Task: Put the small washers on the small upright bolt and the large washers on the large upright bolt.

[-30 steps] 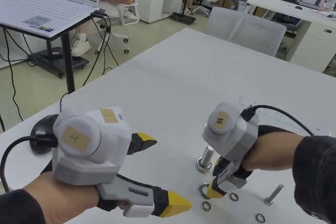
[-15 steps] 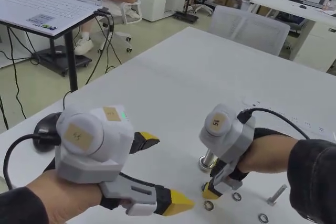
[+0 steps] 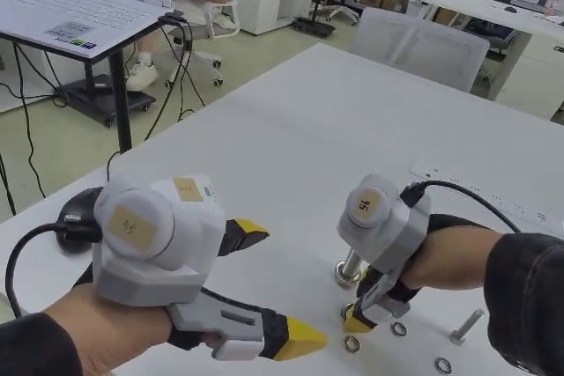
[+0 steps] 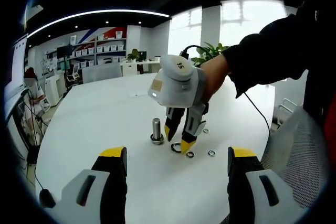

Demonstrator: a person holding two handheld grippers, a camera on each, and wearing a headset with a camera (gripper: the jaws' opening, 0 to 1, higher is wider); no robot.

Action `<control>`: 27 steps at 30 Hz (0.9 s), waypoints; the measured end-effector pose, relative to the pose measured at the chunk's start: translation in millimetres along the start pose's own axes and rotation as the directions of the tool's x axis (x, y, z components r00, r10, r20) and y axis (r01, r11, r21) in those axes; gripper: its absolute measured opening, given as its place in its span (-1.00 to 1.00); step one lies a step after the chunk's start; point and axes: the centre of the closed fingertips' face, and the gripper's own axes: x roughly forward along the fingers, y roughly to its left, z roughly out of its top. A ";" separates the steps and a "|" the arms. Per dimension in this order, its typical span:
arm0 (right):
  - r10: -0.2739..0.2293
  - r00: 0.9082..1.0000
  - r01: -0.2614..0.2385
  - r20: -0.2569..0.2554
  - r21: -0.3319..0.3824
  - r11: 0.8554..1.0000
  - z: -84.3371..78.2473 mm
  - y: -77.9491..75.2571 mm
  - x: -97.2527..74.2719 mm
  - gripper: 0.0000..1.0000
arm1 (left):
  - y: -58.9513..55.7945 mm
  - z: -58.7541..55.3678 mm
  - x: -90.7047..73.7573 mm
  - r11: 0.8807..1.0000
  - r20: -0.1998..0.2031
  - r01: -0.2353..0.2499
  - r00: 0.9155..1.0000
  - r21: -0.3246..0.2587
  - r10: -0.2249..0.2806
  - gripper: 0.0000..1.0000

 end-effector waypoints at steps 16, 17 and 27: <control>0.000 1.000 0.001 -0.016 0.030 1.000 -3.3 -4.1 -0.6 -0.40 | 0.3 0.7 0.8 1.000 0.003 0.002 1.000 -0.001 -0.002 0.56; -0.001 1.000 0.001 -0.017 0.034 0.999 -3.5 -4.3 -0.6 -0.40 | 0.3 0.7 0.8 1.000 0.003 0.003 1.000 -0.001 -0.003 0.56; 0.012 0.999 -0.011 -0.035 0.036 0.999 -5.3 -0.2 -0.1 -0.42 | 0.0 0.6 0.2 1.000 0.003 0.002 1.000 0.000 -0.002 0.56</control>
